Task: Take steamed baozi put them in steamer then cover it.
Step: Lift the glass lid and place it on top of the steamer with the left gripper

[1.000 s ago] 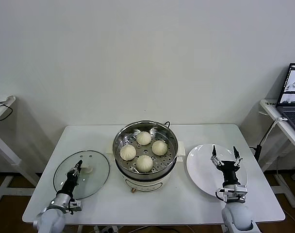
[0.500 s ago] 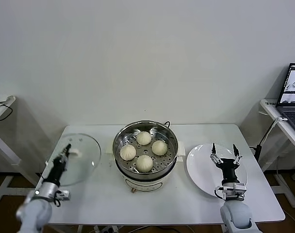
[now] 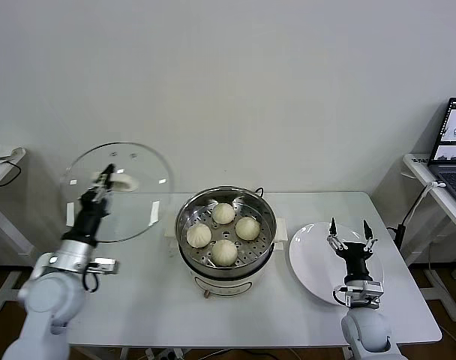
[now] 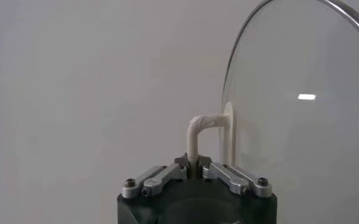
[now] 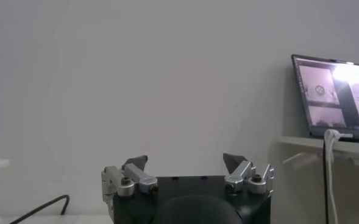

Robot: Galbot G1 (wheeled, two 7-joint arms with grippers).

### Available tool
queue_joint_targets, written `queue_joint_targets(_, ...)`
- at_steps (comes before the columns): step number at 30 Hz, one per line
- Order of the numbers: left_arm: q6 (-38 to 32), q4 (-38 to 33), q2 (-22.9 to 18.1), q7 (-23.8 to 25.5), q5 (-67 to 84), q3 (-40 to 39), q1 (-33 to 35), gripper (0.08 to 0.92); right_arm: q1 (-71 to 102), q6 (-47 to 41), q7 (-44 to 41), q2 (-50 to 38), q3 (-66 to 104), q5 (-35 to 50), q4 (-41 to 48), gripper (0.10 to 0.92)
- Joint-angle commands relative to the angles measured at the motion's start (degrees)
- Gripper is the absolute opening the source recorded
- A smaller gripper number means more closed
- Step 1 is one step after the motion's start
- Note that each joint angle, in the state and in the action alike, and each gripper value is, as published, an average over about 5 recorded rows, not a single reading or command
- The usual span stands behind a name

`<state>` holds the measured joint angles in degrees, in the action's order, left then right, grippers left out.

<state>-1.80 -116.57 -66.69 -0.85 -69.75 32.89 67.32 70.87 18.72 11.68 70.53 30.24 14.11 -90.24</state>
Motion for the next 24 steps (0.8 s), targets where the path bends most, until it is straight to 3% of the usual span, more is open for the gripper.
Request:
queue_joint_targets(1,18.18,-9.68,-2.24,6.91,8.45,-27.81,-6.30,0.192,0.08,-0.10,-0.21,0.35,0.92,-0.36,0.19,0.823)
queue_joint_targets(7,24.48,-5.00,-6.12,11.47,2.50,-35.02,-9.48,0.192,-0.34,-0.11,-0.39,0.81,2.11,-0.71,1.21,0.823)
queue_joint_targets(16,27.29,1.23,-8.65,19.95,-10.77,-38.49,-12.29,0.192,-1.11,-0.21,-0.44,1.90,2.37,-0.92,1.95,0.823)
queue_joint_targets(24,27.66,4.62,-10.05,20.89,-14.71,-38.23,-11.47,0.192,-1.02,-0.09,-0.56,2.75,2.54,-1.37,2.44,0.823)
